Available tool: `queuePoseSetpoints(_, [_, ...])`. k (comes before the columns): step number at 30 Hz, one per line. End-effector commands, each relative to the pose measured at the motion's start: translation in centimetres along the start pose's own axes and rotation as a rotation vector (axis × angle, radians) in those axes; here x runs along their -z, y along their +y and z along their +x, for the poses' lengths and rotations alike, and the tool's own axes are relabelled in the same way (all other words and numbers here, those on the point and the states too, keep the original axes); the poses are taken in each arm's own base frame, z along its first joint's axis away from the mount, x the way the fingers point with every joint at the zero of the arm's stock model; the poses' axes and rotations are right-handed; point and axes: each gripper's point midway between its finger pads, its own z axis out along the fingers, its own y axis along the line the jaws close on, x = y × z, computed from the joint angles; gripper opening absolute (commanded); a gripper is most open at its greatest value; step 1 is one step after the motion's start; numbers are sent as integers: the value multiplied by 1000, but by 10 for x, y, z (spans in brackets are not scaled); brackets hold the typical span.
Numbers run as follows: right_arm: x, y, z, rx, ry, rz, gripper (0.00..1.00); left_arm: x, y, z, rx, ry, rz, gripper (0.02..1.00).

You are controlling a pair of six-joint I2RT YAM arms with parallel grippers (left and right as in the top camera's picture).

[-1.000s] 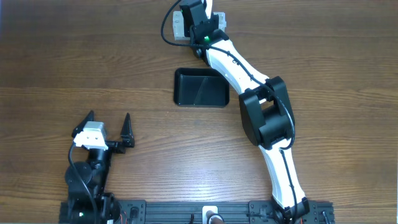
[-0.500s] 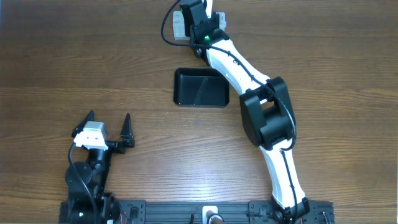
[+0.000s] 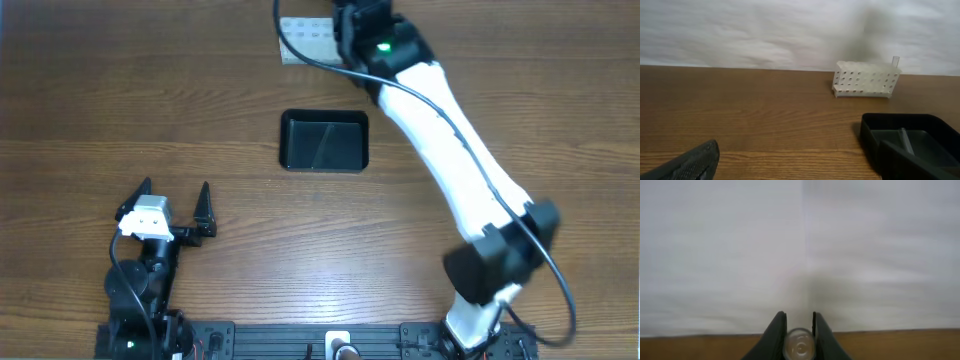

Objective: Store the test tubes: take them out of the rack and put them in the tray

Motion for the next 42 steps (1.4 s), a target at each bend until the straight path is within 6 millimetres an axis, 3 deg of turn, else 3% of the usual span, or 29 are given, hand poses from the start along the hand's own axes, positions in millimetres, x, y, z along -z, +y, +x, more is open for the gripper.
queuePoseSetpoints(1, [30, -2, 0, -13, 76, -2, 97, 0, -1, 1, -11, 0, 10, 1000])
queuePoseSetpoints(5, [45, 0, 60, -36, 331, -40, 84, 0, -1, 1, -11, 0, 10, 1000])
queuePoseSetpoints(12, [60, 22, 191, -54, 775, -174, 69, 0, -1, 1, -11, 0, 10, 1000])
queuePoseSetpoints(16, [59, 32, 245, -68, 883, -231, 75, 0, -1, 1, -11, 0, 10, 1000])
queuePoseSetpoints(23, [55, 21, 318, -124, 974, -158, 102, 0, -1, 1, -11, 0, 10, 1000])
queuePoseSetpoints(28, [51, 17, 350, -131, 1008, -134, 112, 0, -1, 1, -11, 0, 10, 1000])
queuePoseSetpoints(37, [47, 15, 379, -139, 1056, -100, 152, 0, -1, 1, -11, 0, 10, 1000])
queuePoseSetpoints(42, [46, 15, 384, -141, 1063, -95, 275, 0, -1, 1, -11, 0, 10, 1000])
